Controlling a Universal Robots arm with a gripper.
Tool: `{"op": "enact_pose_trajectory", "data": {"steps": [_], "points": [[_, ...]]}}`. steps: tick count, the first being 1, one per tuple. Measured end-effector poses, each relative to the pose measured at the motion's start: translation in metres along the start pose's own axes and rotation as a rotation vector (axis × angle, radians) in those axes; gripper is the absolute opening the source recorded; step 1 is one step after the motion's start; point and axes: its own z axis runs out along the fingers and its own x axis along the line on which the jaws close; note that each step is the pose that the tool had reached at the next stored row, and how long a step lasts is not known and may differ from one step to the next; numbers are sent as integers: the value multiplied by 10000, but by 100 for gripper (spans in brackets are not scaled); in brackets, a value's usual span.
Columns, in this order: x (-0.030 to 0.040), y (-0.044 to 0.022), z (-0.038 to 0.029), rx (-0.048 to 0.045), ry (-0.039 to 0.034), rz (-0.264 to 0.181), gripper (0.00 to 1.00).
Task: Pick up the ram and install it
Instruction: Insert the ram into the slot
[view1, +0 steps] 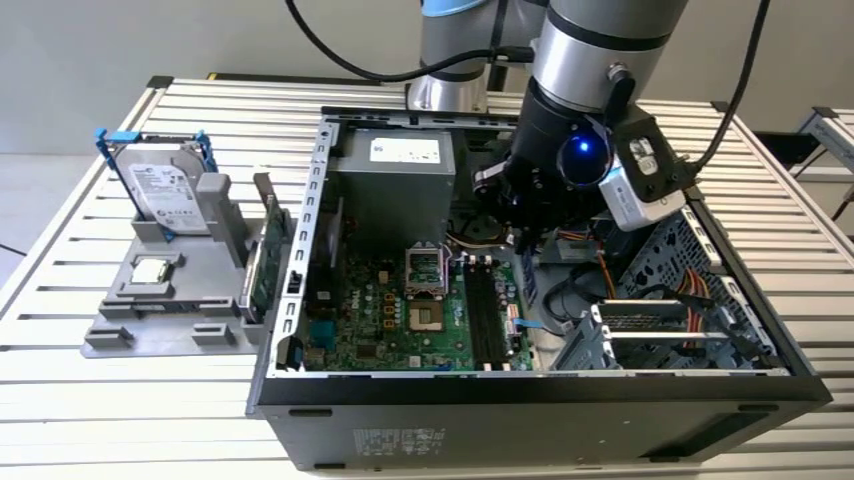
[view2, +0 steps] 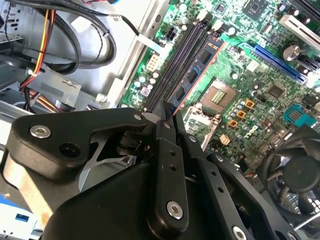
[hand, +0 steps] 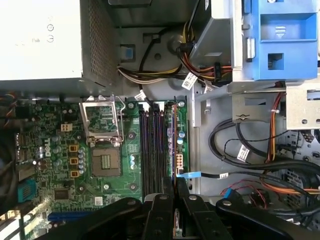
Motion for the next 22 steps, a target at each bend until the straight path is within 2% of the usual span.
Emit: {"op": "enact_pose_trajectory", "data": {"steps": [22], "points": [[-5,-3,255,-3,0,-3,0]]}}
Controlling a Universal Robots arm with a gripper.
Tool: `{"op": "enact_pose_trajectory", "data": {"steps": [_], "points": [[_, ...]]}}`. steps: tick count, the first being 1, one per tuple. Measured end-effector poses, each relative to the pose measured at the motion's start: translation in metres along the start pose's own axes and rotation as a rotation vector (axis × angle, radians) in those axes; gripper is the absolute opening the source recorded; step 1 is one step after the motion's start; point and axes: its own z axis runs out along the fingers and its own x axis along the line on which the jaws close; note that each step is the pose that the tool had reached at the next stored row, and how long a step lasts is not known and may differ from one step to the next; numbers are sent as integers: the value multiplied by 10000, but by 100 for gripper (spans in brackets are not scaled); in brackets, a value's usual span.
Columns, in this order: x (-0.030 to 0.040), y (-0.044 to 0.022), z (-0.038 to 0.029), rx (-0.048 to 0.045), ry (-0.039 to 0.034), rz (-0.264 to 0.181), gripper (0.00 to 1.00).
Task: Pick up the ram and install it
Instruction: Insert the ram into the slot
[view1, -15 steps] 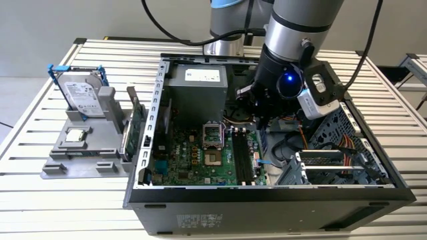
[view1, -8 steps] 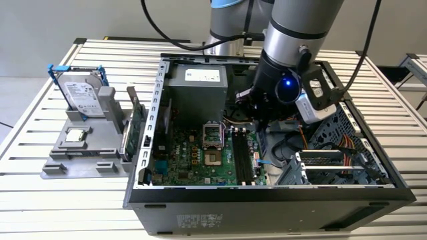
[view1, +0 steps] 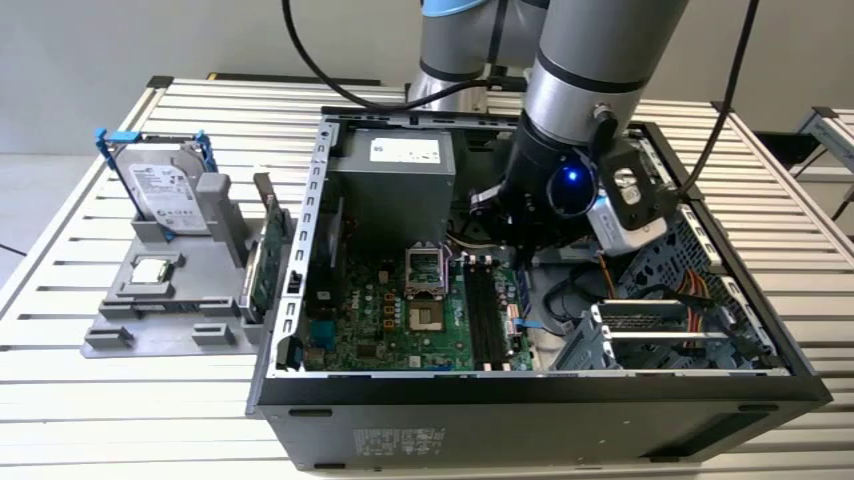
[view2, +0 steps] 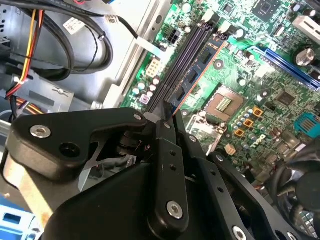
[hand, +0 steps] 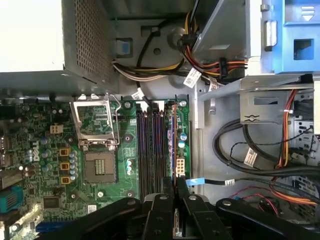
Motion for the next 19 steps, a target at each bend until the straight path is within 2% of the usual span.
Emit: {"op": "enact_pose_trajectory", "data": {"steps": [8,19], "points": [[-4,-1,84,-1,0,0,0],[-4,-2,155,-1,0,0,0]]}}
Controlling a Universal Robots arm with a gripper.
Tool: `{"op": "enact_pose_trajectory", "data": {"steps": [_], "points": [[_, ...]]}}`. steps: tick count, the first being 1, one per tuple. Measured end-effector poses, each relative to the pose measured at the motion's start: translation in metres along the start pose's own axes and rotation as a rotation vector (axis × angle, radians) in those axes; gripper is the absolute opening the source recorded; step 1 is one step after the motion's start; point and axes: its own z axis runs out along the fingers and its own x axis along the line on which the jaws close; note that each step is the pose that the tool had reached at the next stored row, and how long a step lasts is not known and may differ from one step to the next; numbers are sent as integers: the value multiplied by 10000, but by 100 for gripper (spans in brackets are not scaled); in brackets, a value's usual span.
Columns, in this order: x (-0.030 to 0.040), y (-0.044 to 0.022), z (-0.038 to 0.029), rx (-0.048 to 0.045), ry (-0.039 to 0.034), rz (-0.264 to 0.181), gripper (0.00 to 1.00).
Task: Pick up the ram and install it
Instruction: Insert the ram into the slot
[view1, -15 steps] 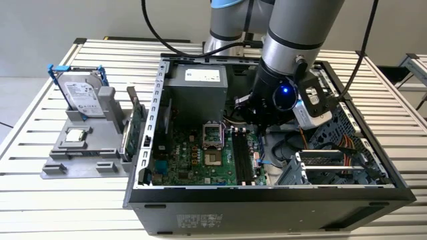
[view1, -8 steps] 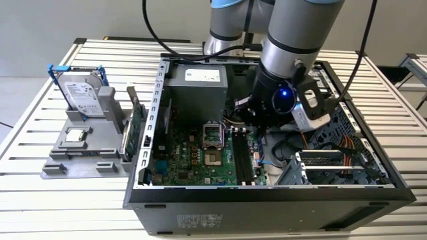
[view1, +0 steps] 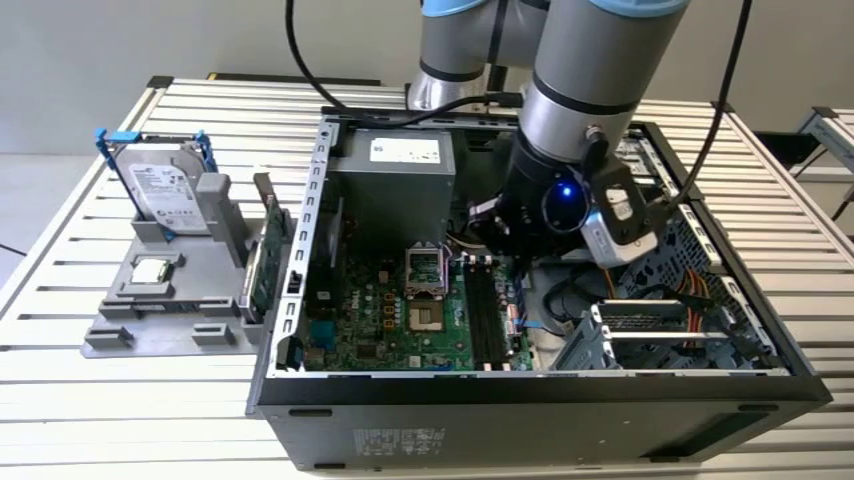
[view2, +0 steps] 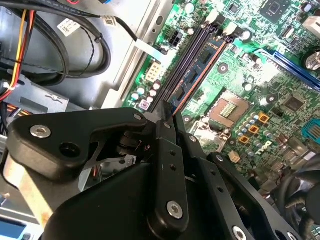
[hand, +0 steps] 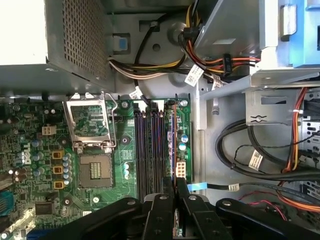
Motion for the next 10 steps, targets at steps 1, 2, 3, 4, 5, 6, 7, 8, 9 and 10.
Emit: {"op": "enact_pose_trajectory", "data": {"steps": [1,2,3,4,5,6,7,8,9,10], "points": [[0,0,8,0,0,0,0],[0,-1,17,1,0,0,0],[0,-1,26,0,0,0,0],[0,-1,34,0,0,0,0],[-1,-1,41,1,0,0,0],[-1,-1,48,0,0,0,0],[-2,-1,55,1,0,0,0],[-3,-1,62,0,0,0,0],[-4,-1,71,-1,0,0,0],[-4,-1,79,-1,0,0,0]]}}
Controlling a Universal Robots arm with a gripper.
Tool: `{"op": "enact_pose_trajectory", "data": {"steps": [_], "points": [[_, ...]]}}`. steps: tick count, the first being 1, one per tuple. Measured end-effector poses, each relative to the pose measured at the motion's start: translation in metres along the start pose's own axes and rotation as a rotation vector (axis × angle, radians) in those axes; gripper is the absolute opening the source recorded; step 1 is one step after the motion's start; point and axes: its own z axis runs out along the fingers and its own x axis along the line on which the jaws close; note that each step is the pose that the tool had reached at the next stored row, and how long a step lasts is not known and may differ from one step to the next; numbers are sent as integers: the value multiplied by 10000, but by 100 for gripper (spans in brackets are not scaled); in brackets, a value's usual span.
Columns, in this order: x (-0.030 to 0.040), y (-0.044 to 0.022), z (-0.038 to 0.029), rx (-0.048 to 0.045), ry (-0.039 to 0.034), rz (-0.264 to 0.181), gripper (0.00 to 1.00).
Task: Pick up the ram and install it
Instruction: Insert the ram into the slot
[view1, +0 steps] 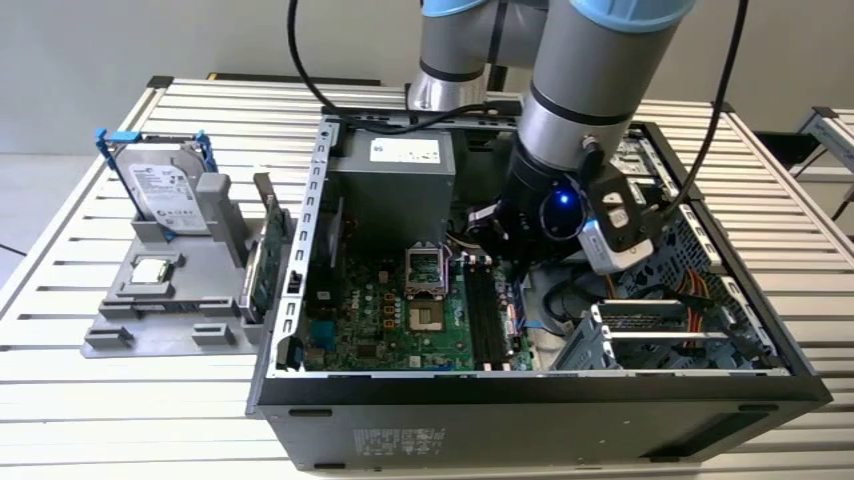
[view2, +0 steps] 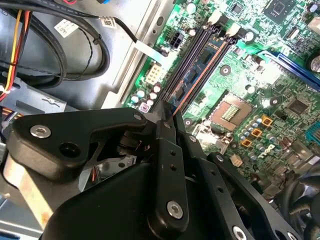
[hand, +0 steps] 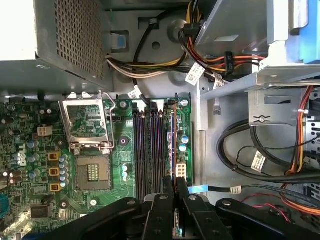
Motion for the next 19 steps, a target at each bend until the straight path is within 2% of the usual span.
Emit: {"op": "enact_pose_trajectory", "data": {"steps": [11,19], "points": [[1,-1,82,0,0,-40,0],[1,-2,102,1,1,-57,0]]}}
